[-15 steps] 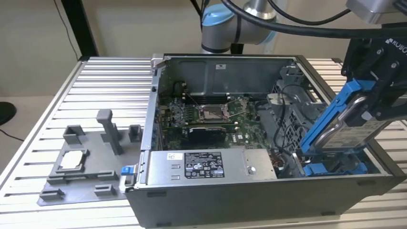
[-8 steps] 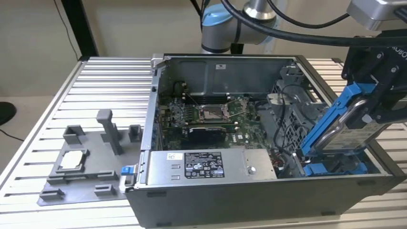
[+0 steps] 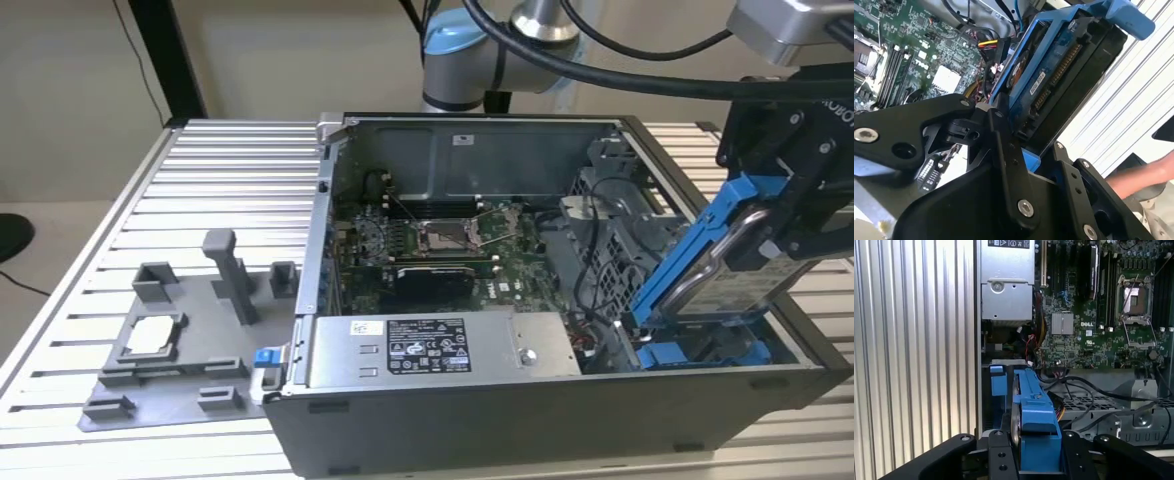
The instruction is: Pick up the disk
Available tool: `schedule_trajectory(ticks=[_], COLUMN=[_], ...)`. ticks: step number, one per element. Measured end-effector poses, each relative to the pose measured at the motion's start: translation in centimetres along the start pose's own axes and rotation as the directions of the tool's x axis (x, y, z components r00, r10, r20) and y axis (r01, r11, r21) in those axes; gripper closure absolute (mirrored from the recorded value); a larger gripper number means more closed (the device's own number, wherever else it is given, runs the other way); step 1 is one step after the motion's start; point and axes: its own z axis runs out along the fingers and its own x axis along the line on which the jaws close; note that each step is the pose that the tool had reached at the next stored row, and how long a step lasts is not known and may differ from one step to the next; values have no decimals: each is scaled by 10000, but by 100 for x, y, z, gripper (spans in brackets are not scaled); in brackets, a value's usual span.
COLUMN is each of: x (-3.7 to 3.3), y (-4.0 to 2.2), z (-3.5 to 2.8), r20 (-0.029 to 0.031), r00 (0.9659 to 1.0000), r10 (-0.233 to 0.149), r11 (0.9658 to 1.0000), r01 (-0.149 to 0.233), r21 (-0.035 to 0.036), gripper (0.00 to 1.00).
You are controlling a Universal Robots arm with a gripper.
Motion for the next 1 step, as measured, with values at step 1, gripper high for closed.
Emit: schedule_trajectory(ticks=[1], x=[0], y=[0], z=[0], r20=[0], r00=[10000], r10=[0], r11=[10000], r01=[0], r21=[0], gripper=[100])
